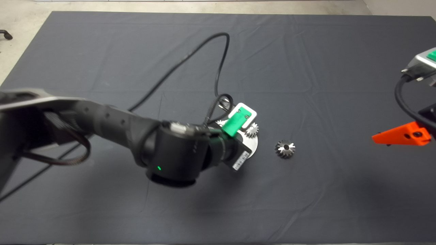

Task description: Remove an incorrectly installed larger gear and replace it with the correct smaller gear

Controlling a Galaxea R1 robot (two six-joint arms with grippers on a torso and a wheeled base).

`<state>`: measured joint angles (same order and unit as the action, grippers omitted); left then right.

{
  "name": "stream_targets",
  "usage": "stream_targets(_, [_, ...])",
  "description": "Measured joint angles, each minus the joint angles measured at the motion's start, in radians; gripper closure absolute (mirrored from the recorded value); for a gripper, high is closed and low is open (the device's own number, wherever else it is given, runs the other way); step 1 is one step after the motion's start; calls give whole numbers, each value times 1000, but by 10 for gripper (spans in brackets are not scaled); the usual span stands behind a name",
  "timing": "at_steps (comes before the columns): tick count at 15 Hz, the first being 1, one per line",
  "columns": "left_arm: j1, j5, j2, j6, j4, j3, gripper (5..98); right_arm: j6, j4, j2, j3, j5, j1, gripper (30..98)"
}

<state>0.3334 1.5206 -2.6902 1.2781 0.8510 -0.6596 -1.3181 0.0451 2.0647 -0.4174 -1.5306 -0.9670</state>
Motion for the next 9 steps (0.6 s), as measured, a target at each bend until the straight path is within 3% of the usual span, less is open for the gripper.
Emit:
stream_targets(3, [120,1,119,20,-317,18,350,-19,0,-39,11,0,3,317])
stream_targets(5, [192,-10,270,27,-517,54,330,-31,0,-70,36,-1,53,317])
stream_targets(7, [281,-12,443,22,-641,80,303,-34,0,-74,47,-3,106,317])
stream_targets(9, [334,-3,529,8,-775,122,264,-38,0,-44,49,-3,109,317])
